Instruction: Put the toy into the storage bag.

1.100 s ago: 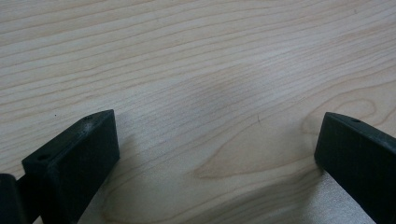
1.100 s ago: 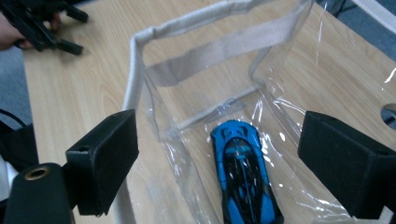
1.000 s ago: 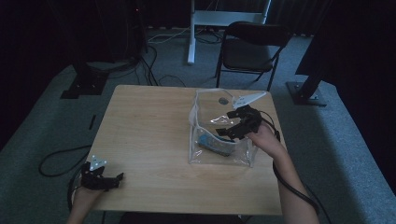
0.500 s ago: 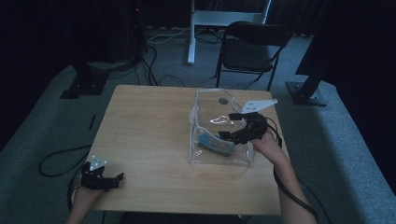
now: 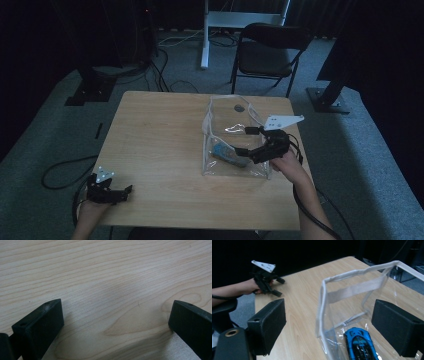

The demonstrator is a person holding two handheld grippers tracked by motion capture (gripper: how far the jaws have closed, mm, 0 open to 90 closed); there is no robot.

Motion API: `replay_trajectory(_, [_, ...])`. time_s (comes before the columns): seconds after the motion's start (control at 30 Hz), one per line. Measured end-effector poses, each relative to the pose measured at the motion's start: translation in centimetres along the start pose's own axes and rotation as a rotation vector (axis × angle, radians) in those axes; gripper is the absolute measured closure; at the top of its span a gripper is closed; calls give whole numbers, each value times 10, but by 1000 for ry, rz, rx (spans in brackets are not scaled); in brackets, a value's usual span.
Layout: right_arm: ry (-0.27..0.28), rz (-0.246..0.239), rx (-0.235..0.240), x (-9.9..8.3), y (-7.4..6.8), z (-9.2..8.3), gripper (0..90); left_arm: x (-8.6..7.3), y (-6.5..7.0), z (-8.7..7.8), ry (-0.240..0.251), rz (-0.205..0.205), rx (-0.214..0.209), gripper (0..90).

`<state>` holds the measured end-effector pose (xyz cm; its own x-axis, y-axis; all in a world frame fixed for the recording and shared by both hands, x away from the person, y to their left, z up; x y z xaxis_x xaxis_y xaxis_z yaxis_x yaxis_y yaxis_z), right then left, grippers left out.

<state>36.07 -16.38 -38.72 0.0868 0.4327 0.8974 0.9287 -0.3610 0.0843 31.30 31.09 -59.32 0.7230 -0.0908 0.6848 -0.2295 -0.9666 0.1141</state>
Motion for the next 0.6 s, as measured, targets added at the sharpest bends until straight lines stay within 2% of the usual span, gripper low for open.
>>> replay_trajectory(0.13, [10,-14,-4,-2,-7,-3,115,0,0,0,0,0,0,3])
replay_trajectory(0.2, [15,-8,11,-4,-11,-5,115,0,0,0,1,-2,0,3])
replay_trajectory(0.6, [53,-5,22,-18,-29,-13,115,0,0,0,-1,1,0,3])
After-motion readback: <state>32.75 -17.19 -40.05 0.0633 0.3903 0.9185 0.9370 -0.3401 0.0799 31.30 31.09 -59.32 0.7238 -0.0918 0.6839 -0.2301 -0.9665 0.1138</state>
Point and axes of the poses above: each handheld gripper's, and its own axes: z roughly forward along the jaws, x roughly out of its top, y roughly to its right, the point moved 5 cm from there along z, roughly forward along the jaws, and after that the axes turned 11 degrees about -z, right-handed, at the moved point
